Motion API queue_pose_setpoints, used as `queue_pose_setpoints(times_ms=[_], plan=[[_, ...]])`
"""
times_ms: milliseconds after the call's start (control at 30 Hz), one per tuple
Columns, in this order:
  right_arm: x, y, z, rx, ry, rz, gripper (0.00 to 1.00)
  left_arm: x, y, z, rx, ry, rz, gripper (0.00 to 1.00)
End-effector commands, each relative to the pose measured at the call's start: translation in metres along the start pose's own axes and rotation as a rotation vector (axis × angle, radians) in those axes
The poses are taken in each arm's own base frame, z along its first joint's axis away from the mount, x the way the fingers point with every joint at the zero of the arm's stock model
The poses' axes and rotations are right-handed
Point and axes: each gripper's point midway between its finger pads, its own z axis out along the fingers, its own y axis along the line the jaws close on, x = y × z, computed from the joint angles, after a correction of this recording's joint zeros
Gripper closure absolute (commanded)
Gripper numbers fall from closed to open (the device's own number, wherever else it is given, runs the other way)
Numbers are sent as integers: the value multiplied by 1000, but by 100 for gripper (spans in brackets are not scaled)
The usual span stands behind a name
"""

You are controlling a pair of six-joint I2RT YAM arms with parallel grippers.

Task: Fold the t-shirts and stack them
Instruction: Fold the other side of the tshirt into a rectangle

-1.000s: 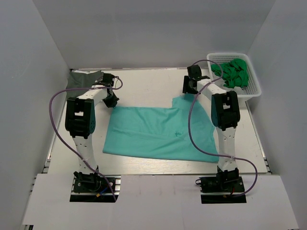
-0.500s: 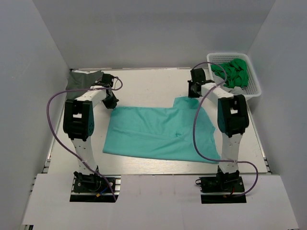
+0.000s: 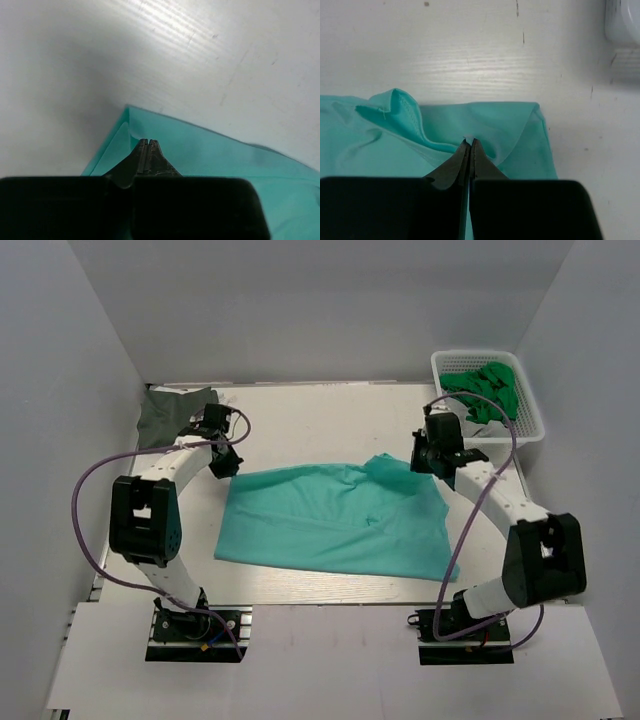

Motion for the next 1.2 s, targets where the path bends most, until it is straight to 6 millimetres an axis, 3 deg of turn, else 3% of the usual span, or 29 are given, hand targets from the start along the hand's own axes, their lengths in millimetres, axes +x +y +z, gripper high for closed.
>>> queue_pose_setpoints(times_ms=[0,267,333,367,467,567,700,800,867,900,933,967,1000,1033,1067,1100,1133,1167], plan=[[11,-1,-22,-3,-22,45,100,0,1,-22,37,-36,-26,100],[65,8,-76,-78,8,32,100,17,33,-24,-84,-32,-51,100],[67,17,-91,-127,-15,29,100,21,40,-24,-95,-25,-57,100],[81,25,-93,-176,21,28,100,18,41,-26,-95,-39,-59,100],[94,35,-103,-215,45,37,100,17,43,-26,-105,-46,-59,100],[115,32,-106,-188,89,29,100,13,41,-31,-98,-55,-61,100],[121,28,-110,-164,87,57,100,14,42,-32,-97,-56,-70,100],[138,28,-111,-161,125,67,100,23,50,-31,-131,-34,-82,100],[146,31,-110,-178,141,83,94,34,61,-29,-183,1,-96,100],[161,37,-111,-213,188,85,84,35,68,-30,-211,6,-110,85],[169,40,-111,-227,211,80,80,39,74,-27,-247,18,-112,77],[179,43,-113,-246,246,78,78,39,76,-27,-265,19,-118,61],[184,47,-116,-271,272,82,76,44,86,-27,-323,39,-111,29],[193,51,-122,-296,305,61,61,48,92,-27,-357,50,-110,11],[200,49,-126,-290,342,56,51,41,90,-32,-364,35,-132,1],[207,46,-131,-281,375,44,38,45,97,-35,-402,59,-117,0],[204,53,-139,-323,378,36,20,39,95,-38,-405,44,-128,0],[203,54,-143,-330,384,39,10,38,94,-40,-404,43,-128,0]])
